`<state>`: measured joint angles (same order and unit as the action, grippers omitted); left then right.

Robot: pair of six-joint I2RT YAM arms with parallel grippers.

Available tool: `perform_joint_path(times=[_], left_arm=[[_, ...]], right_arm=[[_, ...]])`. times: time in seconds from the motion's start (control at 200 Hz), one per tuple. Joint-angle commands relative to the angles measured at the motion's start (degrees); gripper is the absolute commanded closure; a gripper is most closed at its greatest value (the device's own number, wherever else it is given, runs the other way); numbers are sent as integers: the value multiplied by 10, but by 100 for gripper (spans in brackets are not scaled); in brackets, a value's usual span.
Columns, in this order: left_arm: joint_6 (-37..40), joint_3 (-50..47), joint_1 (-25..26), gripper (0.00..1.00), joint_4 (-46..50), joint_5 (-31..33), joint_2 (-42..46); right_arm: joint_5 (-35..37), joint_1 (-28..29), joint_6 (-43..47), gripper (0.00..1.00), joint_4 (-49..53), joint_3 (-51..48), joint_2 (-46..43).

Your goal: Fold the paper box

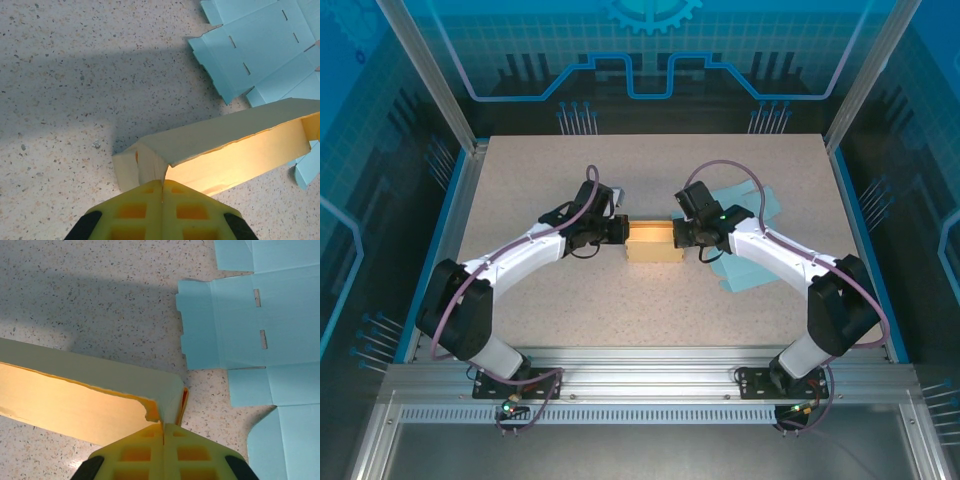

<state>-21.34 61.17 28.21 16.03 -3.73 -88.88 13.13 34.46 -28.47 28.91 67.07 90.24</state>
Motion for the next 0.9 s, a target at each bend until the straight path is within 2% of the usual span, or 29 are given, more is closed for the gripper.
perform_joint_path(times=[0.0, 0.595, 0.705, 0.895], left_arm=[[-11, -33, 10, 100, 22, -6, -13], [-4, -82, 10, 100, 25, 65, -2], [-13, -85, 10, 100, 15, 48, -1], [-57, -97, 11, 100, -38, -29, 20]], right_arm=[[-19, 13, 6, 100, -2, -9, 1], [5, 17, 6, 100, -34, -63, -25], [4, 17, 7, 100, -36, -61, -24], [2, 18, 8, 100, -36, -56, -20]])
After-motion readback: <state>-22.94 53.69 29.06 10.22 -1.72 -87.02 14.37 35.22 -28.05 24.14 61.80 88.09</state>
